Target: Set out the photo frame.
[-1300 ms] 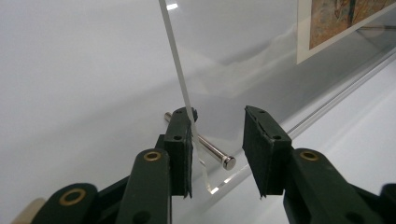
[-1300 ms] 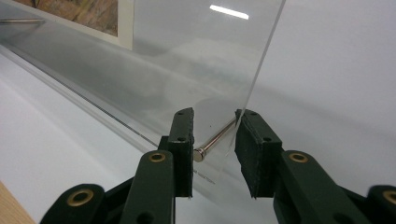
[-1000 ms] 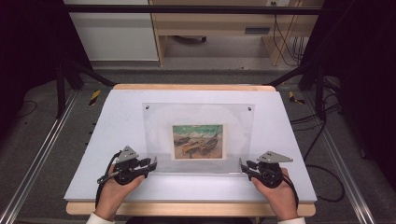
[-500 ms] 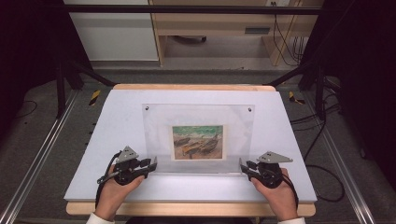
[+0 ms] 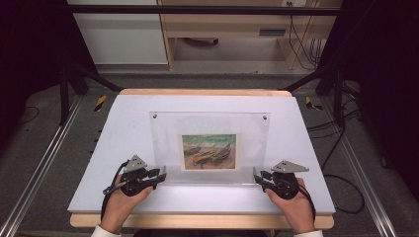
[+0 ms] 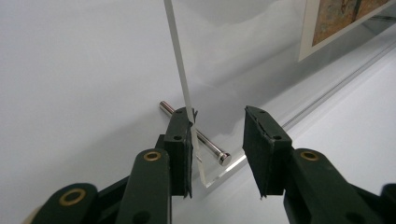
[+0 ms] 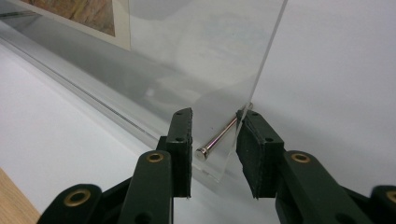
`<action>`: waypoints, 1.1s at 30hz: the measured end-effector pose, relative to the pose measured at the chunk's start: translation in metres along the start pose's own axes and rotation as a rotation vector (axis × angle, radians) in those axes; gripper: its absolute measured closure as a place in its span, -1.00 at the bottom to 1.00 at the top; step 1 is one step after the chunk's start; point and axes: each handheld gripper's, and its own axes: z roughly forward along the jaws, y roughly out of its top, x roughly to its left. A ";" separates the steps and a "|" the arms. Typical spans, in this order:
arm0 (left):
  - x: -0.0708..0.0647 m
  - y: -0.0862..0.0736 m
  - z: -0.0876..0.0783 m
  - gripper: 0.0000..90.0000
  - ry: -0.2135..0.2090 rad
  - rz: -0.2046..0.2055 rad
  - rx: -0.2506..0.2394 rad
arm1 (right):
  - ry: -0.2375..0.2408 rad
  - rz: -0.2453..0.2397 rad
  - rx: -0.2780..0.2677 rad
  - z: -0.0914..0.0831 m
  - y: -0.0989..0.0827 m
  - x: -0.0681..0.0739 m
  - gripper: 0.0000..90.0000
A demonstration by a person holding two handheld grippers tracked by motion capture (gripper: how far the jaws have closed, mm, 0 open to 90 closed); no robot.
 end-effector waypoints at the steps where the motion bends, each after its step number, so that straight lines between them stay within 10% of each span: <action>1: 0.000 0.000 0.000 0.39 0.002 0.002 0.001 | 0.001 0.003 0.003 0.000 0.000 0.000 0.48; 33: -0.006 -0.003 0.002 0.38 0.009 0.044 0.064 | 0.005 -0.015 0.048 0.001 -0.006 0.004 0.46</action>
